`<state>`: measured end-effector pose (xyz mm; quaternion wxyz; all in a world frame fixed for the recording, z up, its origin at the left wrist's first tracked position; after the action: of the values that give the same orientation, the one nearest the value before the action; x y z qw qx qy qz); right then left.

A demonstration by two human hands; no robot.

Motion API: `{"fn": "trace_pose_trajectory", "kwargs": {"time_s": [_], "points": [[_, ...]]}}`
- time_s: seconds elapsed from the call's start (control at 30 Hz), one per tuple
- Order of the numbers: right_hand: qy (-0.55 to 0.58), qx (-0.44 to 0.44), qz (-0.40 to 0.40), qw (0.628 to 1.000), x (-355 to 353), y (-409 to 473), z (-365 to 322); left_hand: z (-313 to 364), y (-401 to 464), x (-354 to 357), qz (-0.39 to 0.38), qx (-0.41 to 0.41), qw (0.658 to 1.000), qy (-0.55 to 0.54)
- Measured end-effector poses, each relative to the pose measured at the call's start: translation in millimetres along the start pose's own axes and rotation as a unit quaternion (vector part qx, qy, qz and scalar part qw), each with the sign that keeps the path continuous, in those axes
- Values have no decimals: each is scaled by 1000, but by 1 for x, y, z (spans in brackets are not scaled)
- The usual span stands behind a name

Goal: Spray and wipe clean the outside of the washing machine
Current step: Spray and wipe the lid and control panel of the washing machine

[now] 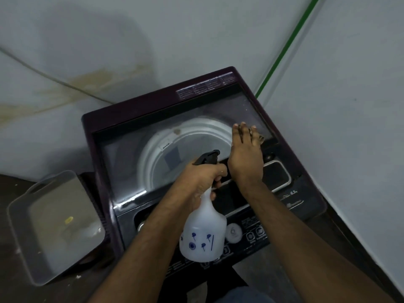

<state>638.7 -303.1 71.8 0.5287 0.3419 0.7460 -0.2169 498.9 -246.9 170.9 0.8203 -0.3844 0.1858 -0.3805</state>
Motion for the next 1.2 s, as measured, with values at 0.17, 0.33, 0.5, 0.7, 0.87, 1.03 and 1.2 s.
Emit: {"fn": "trace_pose_trajectory", "kwargs": {"time_s": [0.17,0.33,0.5,0.7,0.87,1.03,1.2], "points": [[-1,-41,-25,999,23,-29,-67,-30,-22,-60,22,10,1000,-10],[5,-126,-75,989,51,-64,-150,-66,-51,-123,52,15,998,-28],[41,-181,-64,980,75,-93,-213,-113,-78,-179,108,13,993,-45],[86,-244,-71,963,90,-121,-267,-158,-102,-226,142,1,987,-81],[104,-350,-156,918,88,-139,-260,-167,-106,-239,152,15,985,-80],[204,-414,-273,844,69,-124,-214,-164,-104,-236,119,37,990,-62],[250,-237,-141,928,76,-84,-232,-161,-99,-230,119,44,990,-62]]}}
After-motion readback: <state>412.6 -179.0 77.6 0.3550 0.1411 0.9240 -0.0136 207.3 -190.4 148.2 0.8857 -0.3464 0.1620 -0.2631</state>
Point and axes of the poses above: each hand's wrist, its own y-axis towards the middle knuckle, its own x-axis out of the palm, z = x × y, the point moved 1 cm from there along y, towards the middle knuckle, and after that the axes turned 8 degrees about y, right-handed, at the moved point
